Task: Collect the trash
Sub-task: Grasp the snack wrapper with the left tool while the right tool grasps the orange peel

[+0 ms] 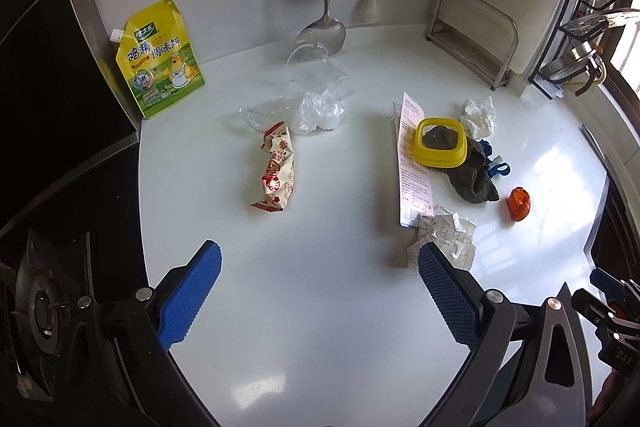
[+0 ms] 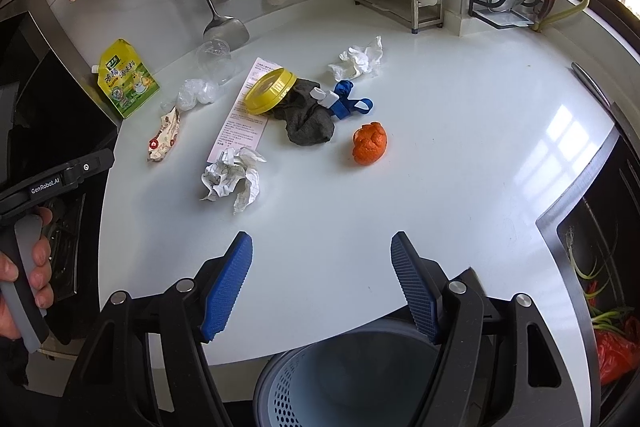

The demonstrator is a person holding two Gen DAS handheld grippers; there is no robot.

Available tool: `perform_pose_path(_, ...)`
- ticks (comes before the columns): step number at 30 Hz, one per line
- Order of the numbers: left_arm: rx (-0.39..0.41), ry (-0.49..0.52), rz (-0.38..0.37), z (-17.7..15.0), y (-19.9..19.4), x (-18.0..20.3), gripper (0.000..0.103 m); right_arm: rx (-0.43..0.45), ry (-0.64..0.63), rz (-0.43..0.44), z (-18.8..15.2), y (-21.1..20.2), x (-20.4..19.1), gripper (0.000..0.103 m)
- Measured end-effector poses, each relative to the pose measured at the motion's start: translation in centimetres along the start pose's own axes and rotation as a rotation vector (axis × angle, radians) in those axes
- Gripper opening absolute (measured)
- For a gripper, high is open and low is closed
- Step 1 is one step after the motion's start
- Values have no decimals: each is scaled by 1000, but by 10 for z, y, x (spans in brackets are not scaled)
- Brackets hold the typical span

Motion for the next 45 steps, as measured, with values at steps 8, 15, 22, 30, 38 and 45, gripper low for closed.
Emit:
perform_pose_path(8, -12, -24, 35, 13, 28, -18, 97, -29, 12, 3, -2, 16, 6, 69)
perform_pose_path(15, -22, -26, 61, 36, 66, -24, 97, -41, 36, 1, 8, 34, 20, 69)
perform_pose_path(22, -66, -31, 102, 56, 121, -30, 97, -59, 53, 4, 25, 56, 33, 69)
perform_pose_path(30, -113, -15, 127, 58, 166, -33, 97, -59, 34, 6, 47, 72, 38, 69)
perform_pose_path(38, -90, -36, 59, 65, 170, -33, 45, -81, 55, -13, 53, 97, 60, 69)
perform_pose_path(45, -99, -52, 26, 63, 158, -28, 20, -132, 6, -16, 62, 131, 66, 48)
Point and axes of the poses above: each gripper's, at about its wrist camera, not at the fingertips, and y roughly the way its jaws point, x to its right, z to its top, the point moved 8 cm from there along y, roughly the way its jaws point, and after that the axes turned 15 degrees about -y, right-handed, at the moved point
